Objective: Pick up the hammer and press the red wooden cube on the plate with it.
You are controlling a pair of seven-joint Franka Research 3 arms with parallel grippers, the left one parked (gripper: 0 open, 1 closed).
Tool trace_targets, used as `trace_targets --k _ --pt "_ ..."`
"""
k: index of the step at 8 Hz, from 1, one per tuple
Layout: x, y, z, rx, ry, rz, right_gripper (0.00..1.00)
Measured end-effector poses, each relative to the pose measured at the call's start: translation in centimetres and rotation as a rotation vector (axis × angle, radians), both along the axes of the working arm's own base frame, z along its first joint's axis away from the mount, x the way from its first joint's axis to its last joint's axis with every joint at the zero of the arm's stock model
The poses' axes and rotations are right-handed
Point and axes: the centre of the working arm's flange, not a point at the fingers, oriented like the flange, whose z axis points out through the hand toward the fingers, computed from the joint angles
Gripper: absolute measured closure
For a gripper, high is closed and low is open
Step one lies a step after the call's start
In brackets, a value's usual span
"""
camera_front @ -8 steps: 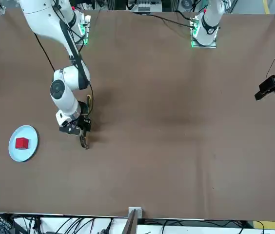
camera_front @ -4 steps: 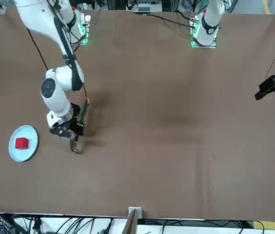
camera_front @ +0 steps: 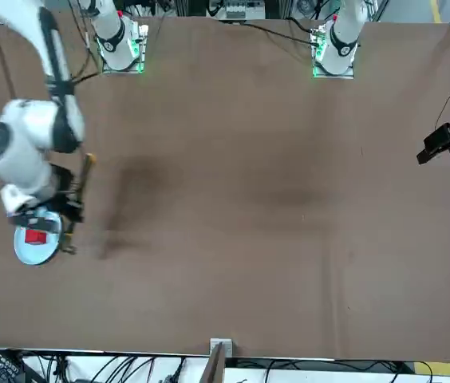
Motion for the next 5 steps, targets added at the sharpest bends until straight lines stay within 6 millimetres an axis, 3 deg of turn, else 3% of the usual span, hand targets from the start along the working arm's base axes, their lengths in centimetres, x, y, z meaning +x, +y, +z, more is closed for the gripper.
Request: trace_targets --k 2,3,5 --pt "-0.5 -7.2 0.3 -0.018 0.012 -0.001 0.79" --pt "-1.0 -9.7 -0.3 -0.022 0.024 -0.008 0.79" --pt "-1.8 -12.5 -2.2 -0.024 0.062 -0.025 0.79"
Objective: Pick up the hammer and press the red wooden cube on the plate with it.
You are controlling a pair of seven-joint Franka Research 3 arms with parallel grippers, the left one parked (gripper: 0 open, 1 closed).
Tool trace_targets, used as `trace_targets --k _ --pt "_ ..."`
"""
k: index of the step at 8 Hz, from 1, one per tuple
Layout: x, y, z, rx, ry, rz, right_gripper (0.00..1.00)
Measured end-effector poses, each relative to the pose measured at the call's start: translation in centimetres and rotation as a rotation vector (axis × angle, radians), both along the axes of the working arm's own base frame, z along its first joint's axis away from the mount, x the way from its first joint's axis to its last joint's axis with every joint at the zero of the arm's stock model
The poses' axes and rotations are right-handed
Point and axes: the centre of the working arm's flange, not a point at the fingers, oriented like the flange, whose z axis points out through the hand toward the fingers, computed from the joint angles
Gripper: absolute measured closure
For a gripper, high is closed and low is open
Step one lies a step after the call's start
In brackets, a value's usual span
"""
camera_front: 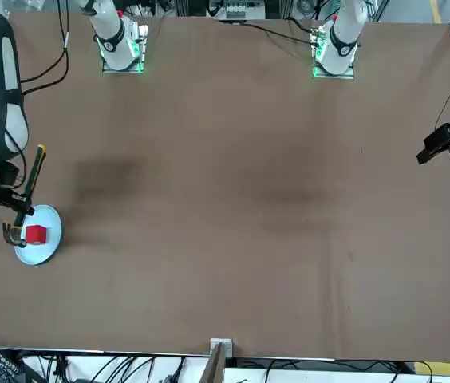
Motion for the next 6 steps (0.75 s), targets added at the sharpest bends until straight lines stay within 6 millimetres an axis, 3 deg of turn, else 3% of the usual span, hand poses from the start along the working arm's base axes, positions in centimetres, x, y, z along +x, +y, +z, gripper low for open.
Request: trace_targets --k 2,4,6 --pt "-0.4 -1.4 -3.3 0.009 0.049 -0.025 0.79" --pt "-0.5 -1.4 -6.2 0.048 0.074 -0.041 0.79" --pt "0.0 -1.4 -5.5 0.049 0.057 -0.018 0.79"
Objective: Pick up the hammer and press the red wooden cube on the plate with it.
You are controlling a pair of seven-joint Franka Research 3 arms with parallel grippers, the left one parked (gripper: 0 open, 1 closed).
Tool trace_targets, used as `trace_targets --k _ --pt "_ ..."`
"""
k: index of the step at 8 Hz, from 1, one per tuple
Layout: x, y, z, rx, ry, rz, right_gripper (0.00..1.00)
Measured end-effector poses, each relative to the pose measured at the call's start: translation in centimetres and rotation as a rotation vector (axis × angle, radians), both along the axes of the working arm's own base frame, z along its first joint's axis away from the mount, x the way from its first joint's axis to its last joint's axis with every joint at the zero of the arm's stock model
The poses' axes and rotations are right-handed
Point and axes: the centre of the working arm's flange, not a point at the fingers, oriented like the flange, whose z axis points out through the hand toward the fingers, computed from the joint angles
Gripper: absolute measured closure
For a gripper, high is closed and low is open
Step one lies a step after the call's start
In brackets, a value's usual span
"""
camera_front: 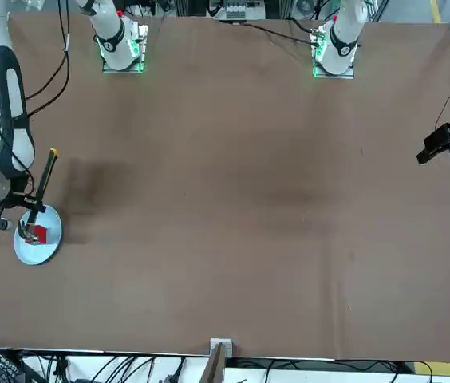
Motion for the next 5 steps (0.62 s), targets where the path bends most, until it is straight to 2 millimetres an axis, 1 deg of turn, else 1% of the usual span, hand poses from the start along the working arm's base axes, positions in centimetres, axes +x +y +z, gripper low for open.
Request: trace_targets --k 2,3,4,5 --pt "0.4 -0.4 2.6 0.003 -0.019 0.013 0.79" --pt "0.3 -0.8 3.5 0.008 -0.012 0.021 0.79" --pt "0.0 -1.2 3.5 0.012 0.001 0.027 0.79" --pt "-0.3 -1.6 2.4 0.015 0.022 0.026 0.79"
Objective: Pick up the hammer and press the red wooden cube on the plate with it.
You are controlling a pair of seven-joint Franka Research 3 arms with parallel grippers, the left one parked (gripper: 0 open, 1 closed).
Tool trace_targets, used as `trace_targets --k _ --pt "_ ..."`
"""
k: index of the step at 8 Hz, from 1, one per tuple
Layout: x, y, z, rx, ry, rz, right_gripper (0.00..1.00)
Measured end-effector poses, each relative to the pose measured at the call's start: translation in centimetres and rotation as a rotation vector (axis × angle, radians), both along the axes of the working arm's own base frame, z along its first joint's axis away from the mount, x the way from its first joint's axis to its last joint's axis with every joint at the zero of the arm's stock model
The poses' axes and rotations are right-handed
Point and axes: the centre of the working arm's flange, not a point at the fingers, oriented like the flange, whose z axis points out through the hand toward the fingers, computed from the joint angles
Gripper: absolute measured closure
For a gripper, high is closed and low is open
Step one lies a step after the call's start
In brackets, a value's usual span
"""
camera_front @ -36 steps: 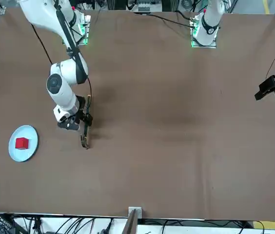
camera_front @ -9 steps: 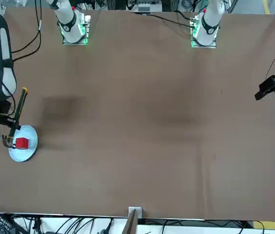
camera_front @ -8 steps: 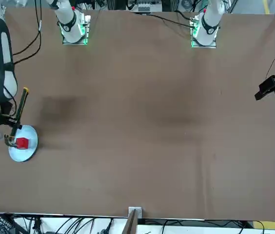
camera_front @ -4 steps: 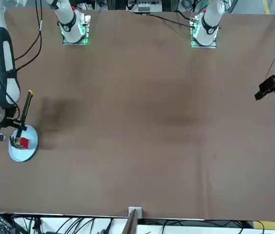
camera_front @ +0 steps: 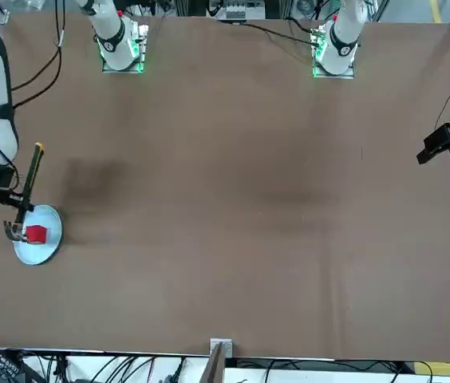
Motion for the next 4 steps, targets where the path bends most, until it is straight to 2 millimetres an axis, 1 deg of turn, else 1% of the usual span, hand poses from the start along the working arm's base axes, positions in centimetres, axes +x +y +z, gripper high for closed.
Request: trace_targets --k 2,3,4 --pt "-0.3 -0.4 -3.1 0.000 0.047 -0.004 0.79" --pt "-0.2 -0.3 -3.4 -0.001 0.049 -0.002 0.79" --pt "0.1 -0.3 -2.6 -0.004 0.034 0.001 0.79"
